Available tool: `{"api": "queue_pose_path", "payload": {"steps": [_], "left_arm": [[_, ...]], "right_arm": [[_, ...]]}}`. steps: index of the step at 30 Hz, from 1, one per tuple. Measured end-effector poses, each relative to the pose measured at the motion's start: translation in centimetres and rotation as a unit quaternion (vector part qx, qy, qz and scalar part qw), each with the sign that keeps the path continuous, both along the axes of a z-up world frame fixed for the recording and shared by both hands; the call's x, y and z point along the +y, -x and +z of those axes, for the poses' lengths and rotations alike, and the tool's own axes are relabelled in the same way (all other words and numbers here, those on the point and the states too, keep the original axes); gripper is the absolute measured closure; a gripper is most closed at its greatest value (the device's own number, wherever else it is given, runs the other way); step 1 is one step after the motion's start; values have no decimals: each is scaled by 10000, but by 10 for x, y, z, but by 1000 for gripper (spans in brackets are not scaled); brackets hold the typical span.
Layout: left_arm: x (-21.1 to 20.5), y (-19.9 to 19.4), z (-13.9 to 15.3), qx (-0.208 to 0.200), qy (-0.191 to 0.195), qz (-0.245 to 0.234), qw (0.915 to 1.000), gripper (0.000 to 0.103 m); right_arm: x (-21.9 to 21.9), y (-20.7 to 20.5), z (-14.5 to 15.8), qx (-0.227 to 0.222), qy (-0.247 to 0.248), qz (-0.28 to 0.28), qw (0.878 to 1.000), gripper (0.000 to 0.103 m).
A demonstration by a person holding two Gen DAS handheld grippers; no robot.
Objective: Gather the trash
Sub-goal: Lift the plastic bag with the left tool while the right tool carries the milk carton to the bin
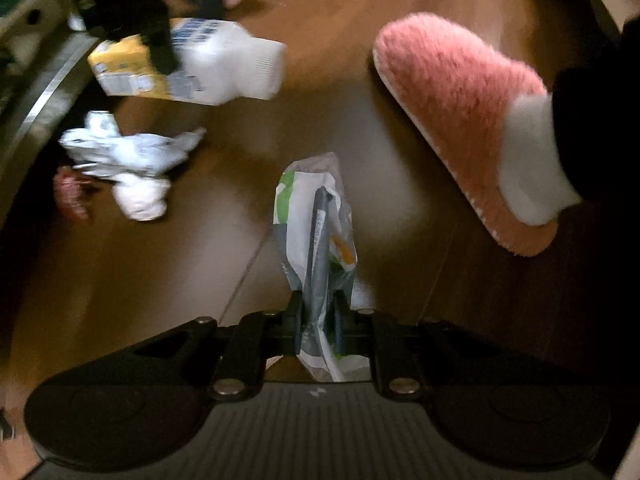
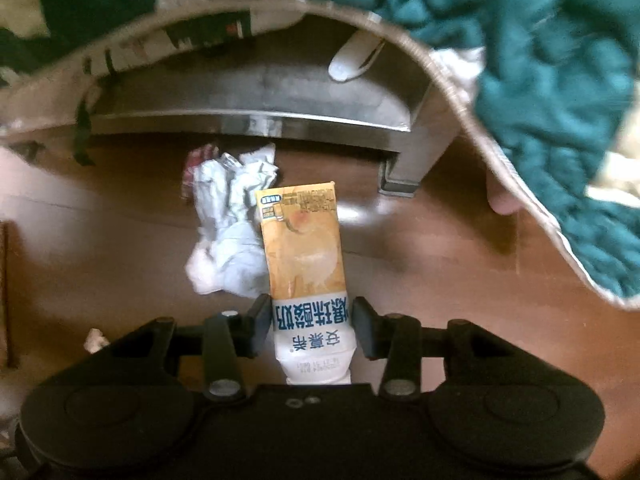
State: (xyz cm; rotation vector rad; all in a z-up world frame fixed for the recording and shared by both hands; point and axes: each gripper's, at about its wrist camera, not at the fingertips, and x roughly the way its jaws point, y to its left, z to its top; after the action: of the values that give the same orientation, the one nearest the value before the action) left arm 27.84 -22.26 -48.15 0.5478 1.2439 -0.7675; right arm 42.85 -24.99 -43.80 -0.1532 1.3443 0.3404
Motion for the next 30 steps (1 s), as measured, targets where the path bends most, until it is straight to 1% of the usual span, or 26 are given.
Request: {"api": "queue_pose_path", "payload": {"steps": [4, 8, 11, 12, 16, 19, 23, 27, 30], "left_arm": [[18, -5, 42, -166, 27, 426, 9989, 89], [43, -14, 98, -320, 164, 986, 9945, 89], [58, -13, 141, -514, 280, 1351, 9891, 89], [63, -10, 155, -606, 340, 1475, 9866, 89], [85, 2, 208, -965, 512, 1860, 9765, 89], [102, 10, 246, -1049, 701, 2195, 9674, 89], [126, 21, 295, -1338, 903, 2647, 9507, 89], [152, 25, 342, -1590, 1099, 3111, 9305, 89], [172, 25, 378, -1855, 1226, 3420, 9130, 89]], "right_arm": [[-2, 17, 45, -30, -159, -206, 9997, 60], [2, 35, 107, -227, -344, -322, 9986, 60], [4, 49, 149, -476, -517, -447, 9965, 60], [6, 56, 166, -590, -571, -462, 9956, 60], [13, 78, 217, -943, -718, -490, 9917, 60], [19, 91, 252, -1226, -845, -524, 9875, 60], [24, 110, 301, -1574, -1004, -486, 9812, 60], [30, 130, 346, -1889, -1204, -329, 9740, 60], [38, 142, 379, -2151, -1367, -212, 9667, 60]]}}
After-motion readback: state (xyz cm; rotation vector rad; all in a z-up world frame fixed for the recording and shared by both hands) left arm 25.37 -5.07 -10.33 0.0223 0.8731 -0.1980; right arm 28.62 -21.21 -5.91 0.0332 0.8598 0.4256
